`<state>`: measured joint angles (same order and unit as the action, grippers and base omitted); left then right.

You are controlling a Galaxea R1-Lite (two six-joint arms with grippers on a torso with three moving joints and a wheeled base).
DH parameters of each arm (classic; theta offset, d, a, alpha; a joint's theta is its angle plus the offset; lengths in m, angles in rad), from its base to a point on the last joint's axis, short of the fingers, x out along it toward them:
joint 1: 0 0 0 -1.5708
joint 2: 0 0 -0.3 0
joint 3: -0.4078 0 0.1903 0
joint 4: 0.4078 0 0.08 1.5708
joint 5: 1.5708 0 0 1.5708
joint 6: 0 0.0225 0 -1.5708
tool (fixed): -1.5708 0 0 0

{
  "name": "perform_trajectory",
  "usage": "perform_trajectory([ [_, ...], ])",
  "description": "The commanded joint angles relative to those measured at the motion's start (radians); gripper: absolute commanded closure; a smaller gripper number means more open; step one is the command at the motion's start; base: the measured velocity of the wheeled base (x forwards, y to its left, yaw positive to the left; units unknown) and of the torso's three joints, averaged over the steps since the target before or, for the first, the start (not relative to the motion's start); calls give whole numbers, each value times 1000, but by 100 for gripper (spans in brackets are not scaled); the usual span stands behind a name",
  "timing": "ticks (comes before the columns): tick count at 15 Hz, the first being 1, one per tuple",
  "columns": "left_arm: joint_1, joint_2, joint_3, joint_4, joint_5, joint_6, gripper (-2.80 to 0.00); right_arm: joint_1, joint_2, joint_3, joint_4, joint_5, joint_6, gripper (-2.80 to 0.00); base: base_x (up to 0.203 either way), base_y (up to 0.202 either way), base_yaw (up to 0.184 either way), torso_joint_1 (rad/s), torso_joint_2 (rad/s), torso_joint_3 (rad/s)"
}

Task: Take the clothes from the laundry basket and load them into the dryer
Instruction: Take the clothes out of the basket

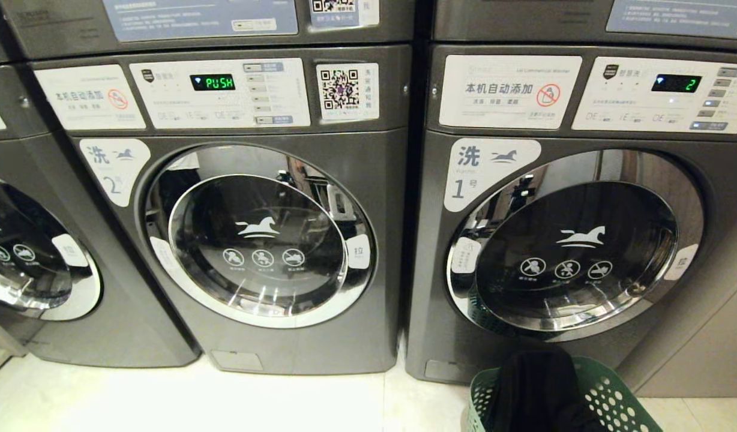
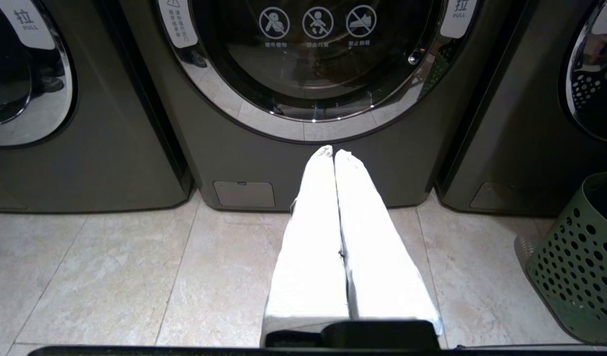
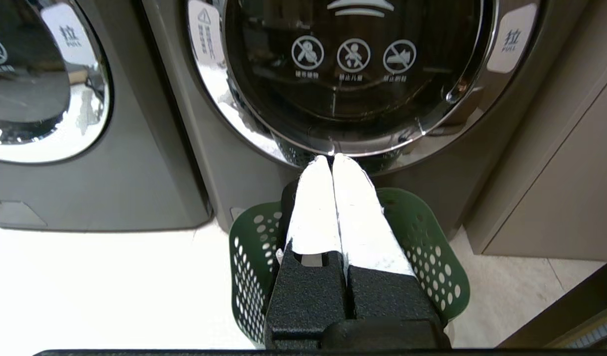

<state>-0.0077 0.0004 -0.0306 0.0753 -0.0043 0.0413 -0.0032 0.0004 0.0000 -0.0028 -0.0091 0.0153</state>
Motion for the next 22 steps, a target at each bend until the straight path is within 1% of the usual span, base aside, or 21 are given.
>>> perform_trajectory([
  [1, 0, 0, 0, 0, 0, 0, 0, 0, 0, 0, 0, 0, 0, 0, 0, 0, 0, 2, 2, -198],
  [22, 0, 0, 0, 0, 0, -1, 0, 0, 0, 0, 0, 0, 0, 0, 0, 0, 0, 3, 3, -197],
])
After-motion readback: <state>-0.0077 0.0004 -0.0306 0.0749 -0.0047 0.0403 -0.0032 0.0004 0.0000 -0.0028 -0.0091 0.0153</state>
